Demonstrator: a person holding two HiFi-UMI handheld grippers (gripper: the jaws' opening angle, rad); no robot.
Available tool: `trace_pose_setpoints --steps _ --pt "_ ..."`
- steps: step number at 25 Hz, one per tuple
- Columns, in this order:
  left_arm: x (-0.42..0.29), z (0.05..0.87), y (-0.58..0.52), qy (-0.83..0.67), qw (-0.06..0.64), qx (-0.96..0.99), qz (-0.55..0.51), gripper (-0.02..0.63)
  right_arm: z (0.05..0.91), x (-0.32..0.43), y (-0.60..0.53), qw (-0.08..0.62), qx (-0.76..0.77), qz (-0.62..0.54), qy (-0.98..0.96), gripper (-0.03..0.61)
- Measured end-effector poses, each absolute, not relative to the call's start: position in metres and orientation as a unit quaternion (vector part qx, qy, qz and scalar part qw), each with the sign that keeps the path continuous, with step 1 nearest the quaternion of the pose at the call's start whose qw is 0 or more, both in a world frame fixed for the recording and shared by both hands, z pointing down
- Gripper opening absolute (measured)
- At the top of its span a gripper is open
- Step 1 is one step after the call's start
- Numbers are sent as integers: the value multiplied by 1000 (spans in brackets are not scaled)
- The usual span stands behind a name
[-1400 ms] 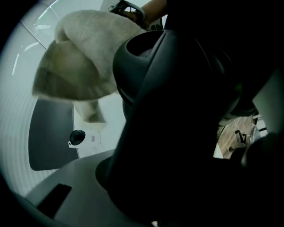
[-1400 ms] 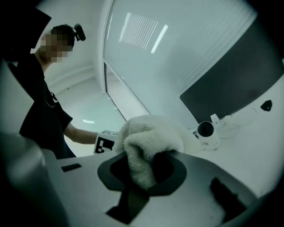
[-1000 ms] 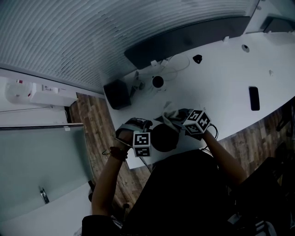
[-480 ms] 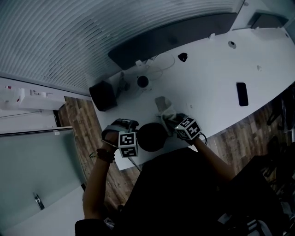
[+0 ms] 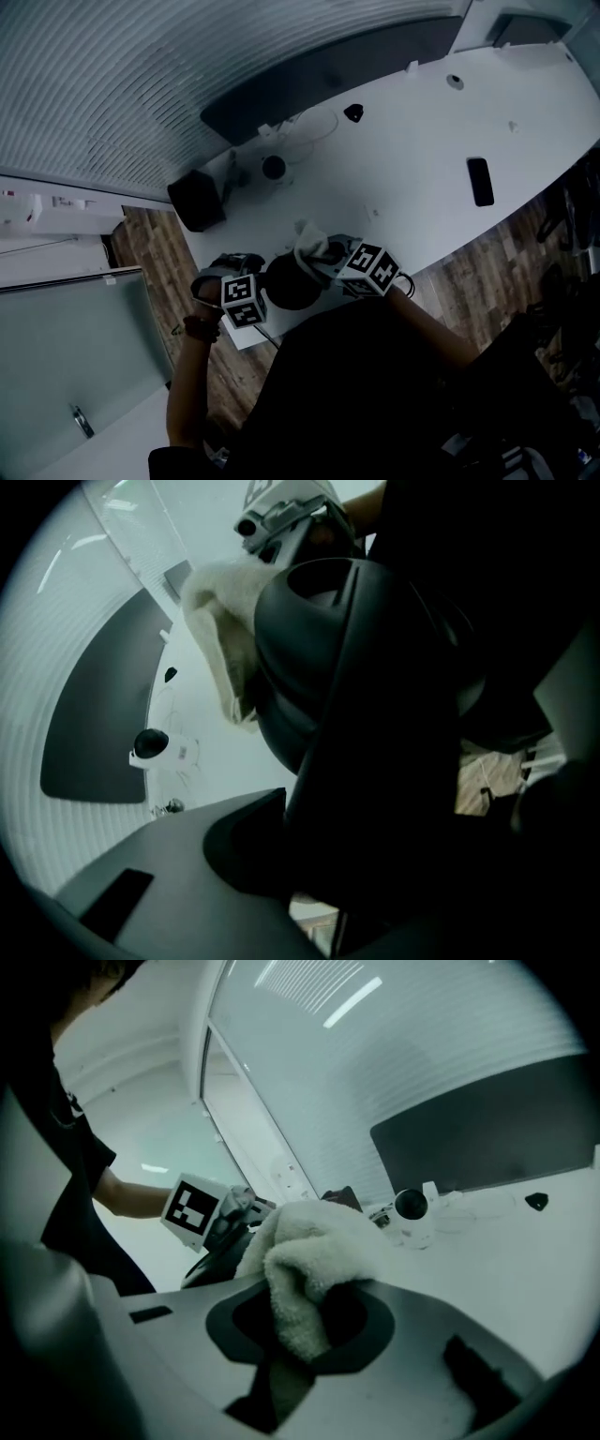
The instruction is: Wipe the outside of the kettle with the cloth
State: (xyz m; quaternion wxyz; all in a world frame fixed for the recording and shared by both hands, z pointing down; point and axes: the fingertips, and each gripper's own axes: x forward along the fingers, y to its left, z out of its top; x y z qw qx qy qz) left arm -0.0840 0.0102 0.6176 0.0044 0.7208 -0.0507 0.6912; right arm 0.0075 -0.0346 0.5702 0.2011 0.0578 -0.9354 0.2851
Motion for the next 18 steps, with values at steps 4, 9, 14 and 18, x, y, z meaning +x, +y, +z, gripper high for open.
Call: trace_pose_setpoints --steps 4,9,14,18 --pt "-88 619 14 -86 38 727 680 107 626 13 -51 280 74 289 -912 63" --pt "-90 619 17 -110 63 708 695 107 712 31 -29 375 66 298 -875 63" --pt "-93 620 17 -136 76 703 694 107 725 36 -29 351 93 319 -875 63" --pt "-88 621 27 -150 90 714 678 109 673 45 -46 219 127 358 -899 63"
